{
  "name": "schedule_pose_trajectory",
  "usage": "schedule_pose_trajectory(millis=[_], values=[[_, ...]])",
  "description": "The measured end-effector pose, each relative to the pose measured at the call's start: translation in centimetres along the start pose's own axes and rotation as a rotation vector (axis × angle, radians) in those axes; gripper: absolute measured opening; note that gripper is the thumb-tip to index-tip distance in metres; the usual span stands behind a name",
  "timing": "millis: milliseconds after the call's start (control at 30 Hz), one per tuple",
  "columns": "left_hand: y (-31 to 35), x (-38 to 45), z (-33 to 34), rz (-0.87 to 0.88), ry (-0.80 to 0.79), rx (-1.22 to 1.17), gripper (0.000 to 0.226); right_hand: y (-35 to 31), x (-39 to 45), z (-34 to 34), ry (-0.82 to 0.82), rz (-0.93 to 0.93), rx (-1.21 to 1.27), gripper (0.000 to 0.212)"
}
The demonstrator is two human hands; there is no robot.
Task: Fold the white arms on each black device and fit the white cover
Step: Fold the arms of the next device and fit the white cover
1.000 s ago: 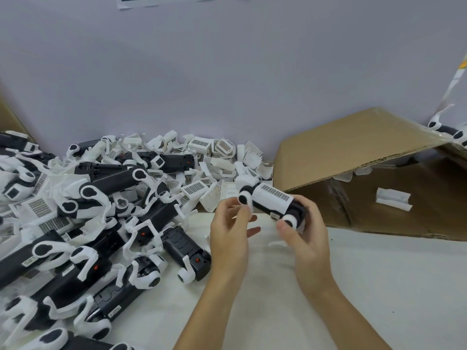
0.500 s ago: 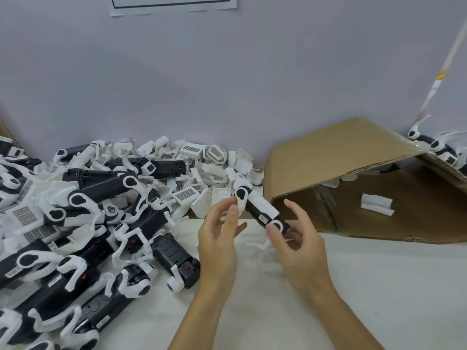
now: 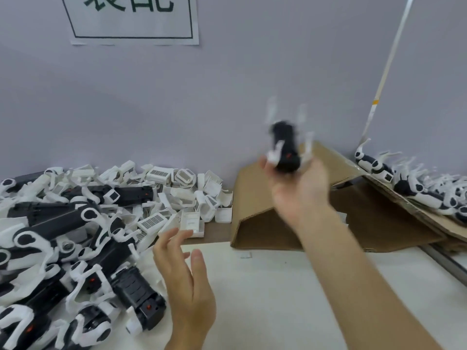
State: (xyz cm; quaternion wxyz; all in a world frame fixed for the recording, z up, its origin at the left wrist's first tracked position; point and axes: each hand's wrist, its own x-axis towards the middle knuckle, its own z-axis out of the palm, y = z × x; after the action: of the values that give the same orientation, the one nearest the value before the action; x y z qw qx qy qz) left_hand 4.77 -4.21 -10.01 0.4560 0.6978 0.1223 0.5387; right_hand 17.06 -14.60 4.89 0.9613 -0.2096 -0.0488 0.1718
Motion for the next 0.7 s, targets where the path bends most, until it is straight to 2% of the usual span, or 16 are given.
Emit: schedule_pose_trajectory(millis=[67,133,200,300,367,433,567,700], values=[[-0.1,0.0,0.0,-0.051,-0.081,0.003,0.036,-2.7,1.2,1.4,0.020,-0.101,0.079,0.051],[-0.3,-0.1,0.1,-0.095,-0.184,0.023,0.038,-2.8,1.2,0.4,0.026,-0.113,-0.016,0.055],[-0.7,-0.2,0.2,-0.124,-0.265,0.069,0.036,0.0,0.2,-2.2,0.029,-0.079,-0.243,0.040],[-1.4,-0.3,0.3,-0.151,-0.350,0.132,0.020,5.5,-2.2,-7.2,0.037,0.002,-0.673,0.026],[-1.8,-0.4,0.3,-0.155,-0.402,0.208,0.028,8.2,-3.3,-10.6,0.011,0.029,-0.994,0.023],[-2.0,-0.5,0.2,-0.172,-0.448,0.266,0.034,9.6,-4.1,-12.6,-0.020,0.010,-1.191,0.028],[-1.4,-0.4,0.1,-0.176,-0.451,0.277,0.032,10.1,-4.5,-13.2,-0.091,-0.069,-1.317,0.037],[1.4,0.4,-0.1,-0.118,-0.405,0.295,0.016,9.8,-4.3,-13.3,-0.147,-0.075,-1.332,0.033]])
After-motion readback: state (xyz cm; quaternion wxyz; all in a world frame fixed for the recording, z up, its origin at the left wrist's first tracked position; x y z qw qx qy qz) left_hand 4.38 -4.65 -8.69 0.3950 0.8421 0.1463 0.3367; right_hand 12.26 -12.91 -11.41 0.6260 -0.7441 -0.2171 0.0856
